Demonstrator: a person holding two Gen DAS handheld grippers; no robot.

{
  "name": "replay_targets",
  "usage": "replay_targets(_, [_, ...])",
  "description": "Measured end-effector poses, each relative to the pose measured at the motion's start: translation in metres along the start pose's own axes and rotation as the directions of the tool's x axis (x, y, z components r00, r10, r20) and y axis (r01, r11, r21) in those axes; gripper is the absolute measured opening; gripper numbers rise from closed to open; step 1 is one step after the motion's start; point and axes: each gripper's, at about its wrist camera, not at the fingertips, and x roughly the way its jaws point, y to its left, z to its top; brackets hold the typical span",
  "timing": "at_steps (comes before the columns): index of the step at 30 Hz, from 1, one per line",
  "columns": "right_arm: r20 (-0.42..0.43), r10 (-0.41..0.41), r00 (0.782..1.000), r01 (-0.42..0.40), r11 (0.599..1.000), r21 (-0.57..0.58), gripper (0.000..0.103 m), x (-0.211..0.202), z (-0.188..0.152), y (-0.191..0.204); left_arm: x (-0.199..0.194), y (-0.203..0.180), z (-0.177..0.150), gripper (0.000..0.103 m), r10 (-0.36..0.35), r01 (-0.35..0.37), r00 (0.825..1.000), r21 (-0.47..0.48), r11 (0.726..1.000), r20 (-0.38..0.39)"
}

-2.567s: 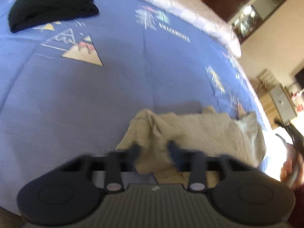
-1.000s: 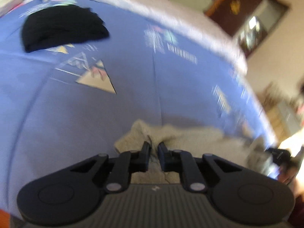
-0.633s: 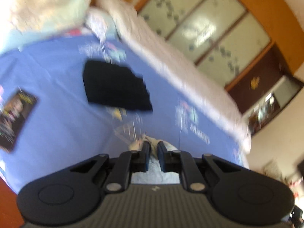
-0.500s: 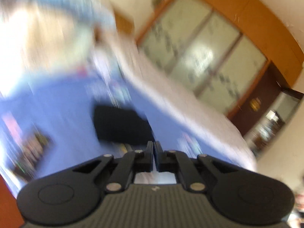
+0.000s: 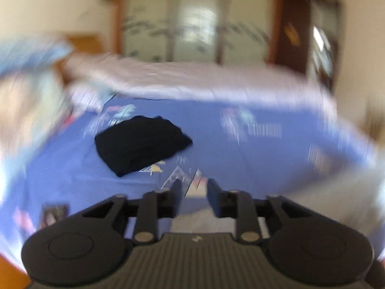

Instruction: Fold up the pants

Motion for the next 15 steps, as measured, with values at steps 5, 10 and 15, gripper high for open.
replay_targets(5, [0.006,0.002,1.000,-0.002,1.000,-0.006,0.004,-0.005,0.009,-0.001,0.034,-0.051,-0.045,0.030,0.015,0.023,0.996,0.417,0.908,-0.086])
replay_targets(10, [-0.002,0.004,1.000,-0.004,1.000,-0.028,0.004,-0.007,0.011,0.000,0.051,-0.049,-0.062,0.035,-0.014,0.100,0.984,0.487,0.868,-0.177])
replay_targets(15, [-0.005,0.002,1.000,-0.002,1.000,-0.023,0.004,-0.008,0.011,0.005,0.081,-0.048,-0.070,0.042,-0.071,0.197,0.965,0.515,0.834,-0.254])
